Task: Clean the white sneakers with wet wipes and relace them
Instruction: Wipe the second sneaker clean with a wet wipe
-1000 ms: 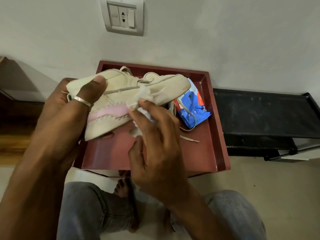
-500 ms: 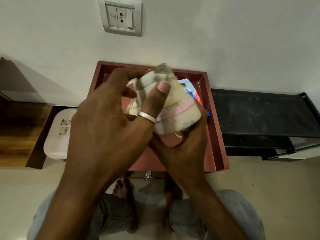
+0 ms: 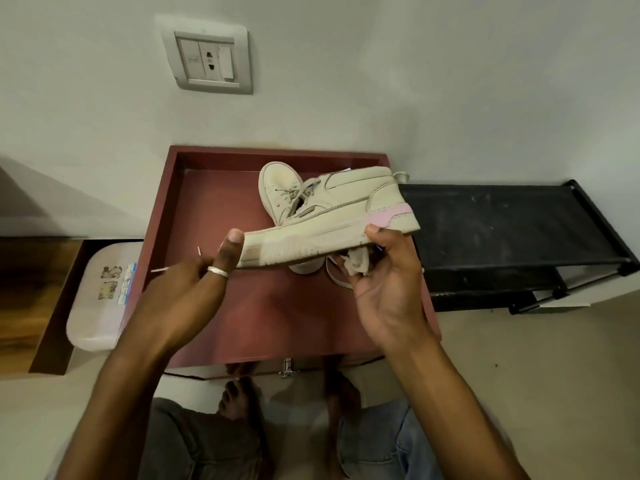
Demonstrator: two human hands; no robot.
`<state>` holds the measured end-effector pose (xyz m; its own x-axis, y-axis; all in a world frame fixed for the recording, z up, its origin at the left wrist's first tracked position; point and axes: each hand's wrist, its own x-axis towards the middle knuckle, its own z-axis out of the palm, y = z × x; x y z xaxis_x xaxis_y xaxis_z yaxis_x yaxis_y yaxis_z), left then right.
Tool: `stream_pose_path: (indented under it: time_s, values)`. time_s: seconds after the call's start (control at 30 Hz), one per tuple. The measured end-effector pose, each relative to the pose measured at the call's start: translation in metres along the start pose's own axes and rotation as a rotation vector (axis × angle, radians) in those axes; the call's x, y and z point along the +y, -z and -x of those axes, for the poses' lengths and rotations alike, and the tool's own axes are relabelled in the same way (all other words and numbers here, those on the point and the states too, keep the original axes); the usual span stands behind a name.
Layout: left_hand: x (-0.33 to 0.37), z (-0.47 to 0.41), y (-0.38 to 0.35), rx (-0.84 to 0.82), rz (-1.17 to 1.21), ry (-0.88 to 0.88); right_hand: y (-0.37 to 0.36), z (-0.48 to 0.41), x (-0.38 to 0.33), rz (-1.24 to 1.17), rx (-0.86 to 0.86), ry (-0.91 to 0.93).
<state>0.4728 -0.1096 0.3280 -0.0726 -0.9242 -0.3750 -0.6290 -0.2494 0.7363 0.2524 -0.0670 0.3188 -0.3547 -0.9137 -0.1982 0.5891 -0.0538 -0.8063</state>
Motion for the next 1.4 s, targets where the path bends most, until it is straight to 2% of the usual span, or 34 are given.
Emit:
stream_pose_path:
  time_s: [0.1,0.33,0.43,0.53,0.67,0.8,1.03,1.2,1.3,1.4]
  values:
    - [-0.003,-0.005,-0.011,-0.105,0.358,0.051,-0.002,0.000,0.002,-0.027,0.028,-0.056]
    - [-0.005,-0.011,-0.019,-0.194,0.820,0.109,0.003,0.005,-0.003,-0.127,0.008,-0.134]
    - [0.002,-0.003,-0.021,-0.182,0.925,0.118,0.004,0.011,-0.009,-0.118,-0.013,-0.136]
    - [0.002,0.005,-0.019,-0.147,0.939,0.099,0.004,0.019,-0.013,-0.011,-0.023,-0.163]
    - [-0.012,0.013,-0.010,-0.077,0.858,0.040,0.009,0.032,-0.009,0.492,0.053,-0.287]
    - [-0.026,0.023,-0.012,-0.013,0.771,0.012,0.018,0.042,-0.012,0.799,0.179,-0.305]
    - [-0.040,0.019,-0.020,-0.064,0.789,0.008,0.011,0.051,-0.020,1.015,0.274,-0.118]
    - [-0.048,0.018,-0.025,-0.053,0.697,-0.038,0.000,0.044,-0.027,1.076,0.280,-0.008]
    - [-0.042,0.021,-0.022,-0.051,0.638,-0.051,-0.007,0.044,-0.022,0.991,0.194,0.046]
    - [-0.042,0.025,-0.017,-0.082,0.541,-0.094,-0.017,0.050,-0.010,0.939,0.032,0.170]
